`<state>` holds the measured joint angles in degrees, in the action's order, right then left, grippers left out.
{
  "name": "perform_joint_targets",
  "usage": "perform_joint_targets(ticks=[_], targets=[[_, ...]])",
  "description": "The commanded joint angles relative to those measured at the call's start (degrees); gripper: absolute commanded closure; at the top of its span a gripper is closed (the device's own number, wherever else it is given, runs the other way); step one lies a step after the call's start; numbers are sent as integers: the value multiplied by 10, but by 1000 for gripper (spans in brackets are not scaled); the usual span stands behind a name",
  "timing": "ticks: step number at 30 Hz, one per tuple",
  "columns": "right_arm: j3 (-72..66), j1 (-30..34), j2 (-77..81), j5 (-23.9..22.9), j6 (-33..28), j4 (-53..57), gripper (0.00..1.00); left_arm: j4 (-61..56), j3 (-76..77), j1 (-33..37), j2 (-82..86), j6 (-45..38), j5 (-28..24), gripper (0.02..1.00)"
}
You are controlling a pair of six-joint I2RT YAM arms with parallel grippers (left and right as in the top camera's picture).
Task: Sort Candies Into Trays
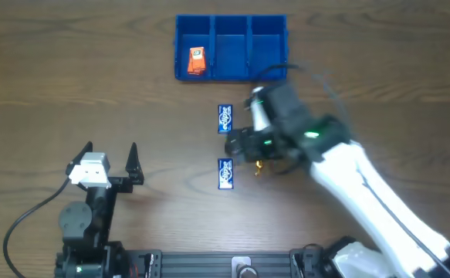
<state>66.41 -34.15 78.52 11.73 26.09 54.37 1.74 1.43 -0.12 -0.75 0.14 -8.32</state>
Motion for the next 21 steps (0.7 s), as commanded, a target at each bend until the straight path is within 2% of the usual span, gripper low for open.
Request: perform_joint_targets(ticks=[1,4,9,17,21], targets=[[9,-82,90,-108,116,-2,3,19,-12,-2,4,2,-12,20],[9,-122,143,-121,149,-11,3,19,-12,-2,4,2,-12,20],[8,-155,208,-138,194,-20,3,19,-12,-2,4,2,-12,23],[8,-157,271,-147,215,-44,1,19,-12,-2,4,2,-12,20],[7,-157,290,-147,220,-64,40,19,-12,-2,4,2,-12,20]])
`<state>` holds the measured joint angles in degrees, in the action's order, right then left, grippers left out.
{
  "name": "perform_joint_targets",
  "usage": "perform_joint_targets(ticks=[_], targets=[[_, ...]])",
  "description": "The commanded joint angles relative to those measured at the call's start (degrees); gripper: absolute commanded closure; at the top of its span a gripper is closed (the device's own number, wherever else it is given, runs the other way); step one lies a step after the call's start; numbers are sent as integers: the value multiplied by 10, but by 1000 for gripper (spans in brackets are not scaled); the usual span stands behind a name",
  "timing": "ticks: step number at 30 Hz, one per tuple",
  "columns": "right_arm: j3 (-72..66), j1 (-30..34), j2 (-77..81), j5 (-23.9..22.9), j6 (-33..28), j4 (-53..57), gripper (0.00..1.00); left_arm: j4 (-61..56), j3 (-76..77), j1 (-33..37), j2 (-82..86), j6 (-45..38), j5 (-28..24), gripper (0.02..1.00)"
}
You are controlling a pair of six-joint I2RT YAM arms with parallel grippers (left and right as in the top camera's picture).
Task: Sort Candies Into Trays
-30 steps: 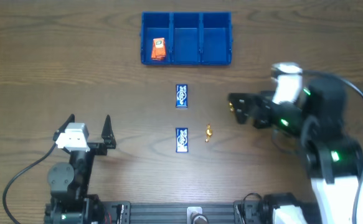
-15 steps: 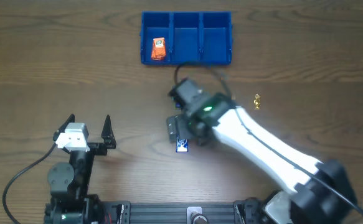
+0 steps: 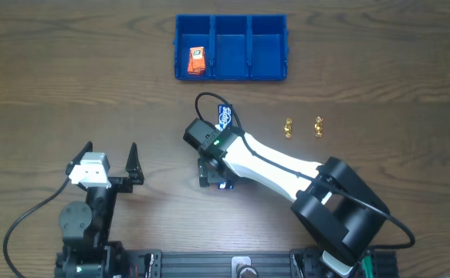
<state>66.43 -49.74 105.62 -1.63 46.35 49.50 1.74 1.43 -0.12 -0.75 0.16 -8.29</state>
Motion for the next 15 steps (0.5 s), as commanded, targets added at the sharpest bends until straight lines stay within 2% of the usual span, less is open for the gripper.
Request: perform_joint_targets(ticks=[1,6,8,12,15], targets=[[7,-1,24,-13,19,-21,56,19,-12,-2,4,2,-12,20],[7,-1,40,-13,25,-32,123,19,-12,-2,4,2,-12,20],[7,-1,46,-13,34,-33,187,19,-12,-2,4,2,-12,20],[7,-1,47,-13,34,-42,467,19,-12,-2,4,2,-12,20],[7,-3,47,-12,35,-42,638,19,-12,-2,4,2,-12,23]])
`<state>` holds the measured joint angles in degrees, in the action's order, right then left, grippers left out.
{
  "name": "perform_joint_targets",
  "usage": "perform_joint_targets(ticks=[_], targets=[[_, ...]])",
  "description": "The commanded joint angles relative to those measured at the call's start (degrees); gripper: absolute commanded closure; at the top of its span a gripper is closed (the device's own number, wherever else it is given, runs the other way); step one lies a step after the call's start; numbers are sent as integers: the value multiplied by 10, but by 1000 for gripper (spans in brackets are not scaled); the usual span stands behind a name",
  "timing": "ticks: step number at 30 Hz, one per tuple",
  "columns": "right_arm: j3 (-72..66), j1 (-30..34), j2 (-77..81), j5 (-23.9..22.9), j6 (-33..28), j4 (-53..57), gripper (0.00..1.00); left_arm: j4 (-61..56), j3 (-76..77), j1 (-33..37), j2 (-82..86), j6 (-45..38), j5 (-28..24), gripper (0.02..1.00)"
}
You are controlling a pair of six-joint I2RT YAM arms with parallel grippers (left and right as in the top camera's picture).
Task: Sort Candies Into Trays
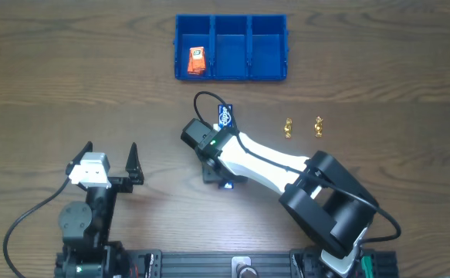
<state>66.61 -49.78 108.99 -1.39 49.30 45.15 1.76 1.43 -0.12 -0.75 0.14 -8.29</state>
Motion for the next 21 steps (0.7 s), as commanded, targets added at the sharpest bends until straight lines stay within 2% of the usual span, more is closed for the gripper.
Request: perform_joint_targets(ticks=[1,3,6,11,16,21], targets=[[6,-4,12,-16,8,1,698,18,-12,-2,4,2,-12,20],[6,-11,3,-19,18,1,755,19,-12,-2,4,2,-12,20],[16,-16,-30,-40,19,15,761,19,-12,-2,4,2,-12,20],[160,1,-81,-142,8,158,820,19,-12,-2,4,2,-12,20],[374,68,-50,-202,-92,248,820,19,-12,-2,4,2,-12,20],[509,145,16,-220,-180,211,831,18,-12,-2,4,2,-12,20]])
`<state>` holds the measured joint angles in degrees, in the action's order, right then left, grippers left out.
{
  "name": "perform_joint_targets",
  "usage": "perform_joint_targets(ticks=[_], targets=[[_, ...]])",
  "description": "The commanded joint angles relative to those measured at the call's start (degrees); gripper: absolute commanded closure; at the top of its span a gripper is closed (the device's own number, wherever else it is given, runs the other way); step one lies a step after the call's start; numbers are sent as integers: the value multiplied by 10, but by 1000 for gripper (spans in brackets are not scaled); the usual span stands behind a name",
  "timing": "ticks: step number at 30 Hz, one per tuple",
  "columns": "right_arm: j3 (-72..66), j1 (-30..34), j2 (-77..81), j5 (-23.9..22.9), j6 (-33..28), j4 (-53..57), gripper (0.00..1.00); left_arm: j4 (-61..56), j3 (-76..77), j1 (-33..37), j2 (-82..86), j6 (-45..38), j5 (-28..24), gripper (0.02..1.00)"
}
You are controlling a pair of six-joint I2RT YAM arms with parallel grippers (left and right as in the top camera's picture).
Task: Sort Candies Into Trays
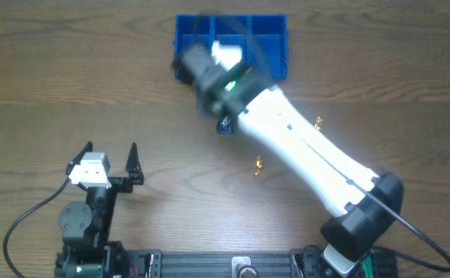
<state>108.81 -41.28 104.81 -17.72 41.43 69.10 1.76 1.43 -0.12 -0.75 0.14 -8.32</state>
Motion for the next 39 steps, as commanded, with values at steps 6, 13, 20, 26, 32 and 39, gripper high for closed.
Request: perform_joint_targets(ticks=[6,13,20,26,32,39], targets=[[115,108,152,-54,-176,-173,833,18,-12,-2,4,3,-12,20],[115,125,234,-10,-177,-259,849,18,-12,-2,4,2,-12,20],[115,130,261,-11,-177,-278,809,18,-12,-2,4,2,-12,20],[115,131,258,-12,-177,-280,343,19,-12,-2,4,2,-12,20],[115,123,205,-6,-177,-258,259,19,-12,-2,4,2,-12,20],[41,56,107,-1,-134,-136,169,19,-12,-2,4,2,-12,23]])
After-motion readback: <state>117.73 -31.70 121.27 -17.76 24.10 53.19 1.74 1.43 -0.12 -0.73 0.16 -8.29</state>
